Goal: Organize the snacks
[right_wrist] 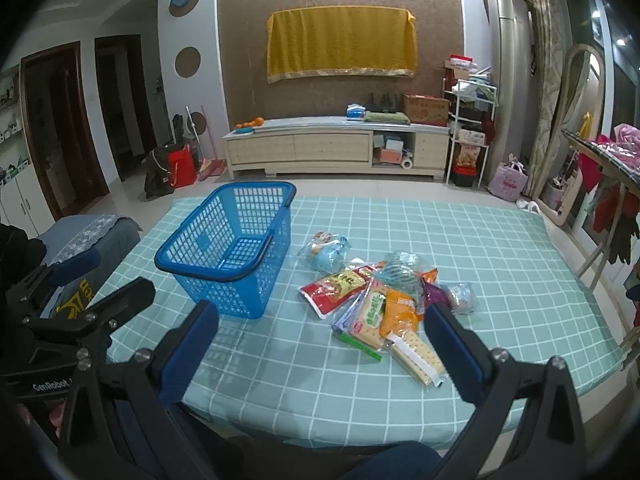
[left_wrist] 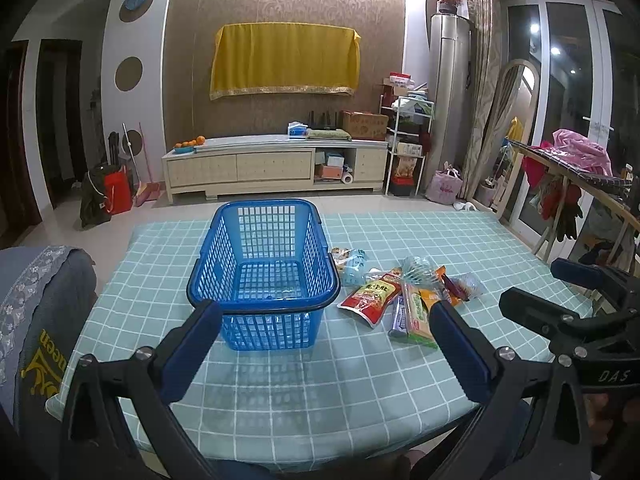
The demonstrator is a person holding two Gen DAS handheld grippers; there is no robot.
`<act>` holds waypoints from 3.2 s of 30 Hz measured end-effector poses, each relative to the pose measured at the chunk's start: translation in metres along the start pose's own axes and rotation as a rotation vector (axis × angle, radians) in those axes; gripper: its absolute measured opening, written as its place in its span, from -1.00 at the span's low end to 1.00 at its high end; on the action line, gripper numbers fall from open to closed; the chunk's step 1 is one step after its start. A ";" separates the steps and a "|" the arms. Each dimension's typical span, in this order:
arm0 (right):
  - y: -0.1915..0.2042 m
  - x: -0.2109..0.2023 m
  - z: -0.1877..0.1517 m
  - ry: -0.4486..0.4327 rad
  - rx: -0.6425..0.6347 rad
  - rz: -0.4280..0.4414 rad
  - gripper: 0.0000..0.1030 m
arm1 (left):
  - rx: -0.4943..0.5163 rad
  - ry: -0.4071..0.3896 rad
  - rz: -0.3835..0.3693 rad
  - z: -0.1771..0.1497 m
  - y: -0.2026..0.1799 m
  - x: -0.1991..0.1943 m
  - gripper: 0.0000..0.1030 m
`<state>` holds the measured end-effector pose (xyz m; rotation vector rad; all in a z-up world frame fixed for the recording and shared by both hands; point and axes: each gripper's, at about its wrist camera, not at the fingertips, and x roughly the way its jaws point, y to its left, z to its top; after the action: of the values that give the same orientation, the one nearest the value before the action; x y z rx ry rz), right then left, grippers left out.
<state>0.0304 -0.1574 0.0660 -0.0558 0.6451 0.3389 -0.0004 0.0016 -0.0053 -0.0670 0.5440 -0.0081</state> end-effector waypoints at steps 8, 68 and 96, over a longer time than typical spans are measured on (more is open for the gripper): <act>0.001 0.000 0.000 0.000 0.000 0.001 1.00 | -0.002 -0.007 -0.001 -0.001 0.001 -0.002 0.99; -0.014 0.008 0.007 0.031 0.022 0.041 1.00 | 0.039 -0.005 -0.017 0.011 -0.006 0.005 0.99; -0.128 0.076 0.031 0.099 0.127 0.015 1.00 | 0.279 0.205 -0.178 0.054 -0.094 0.129 0.99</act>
<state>0.1472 -0.2511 0.0385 0.0544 0.7639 0.3105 0.1388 -0.0925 -0.0196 0.1594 0.7360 -0.2663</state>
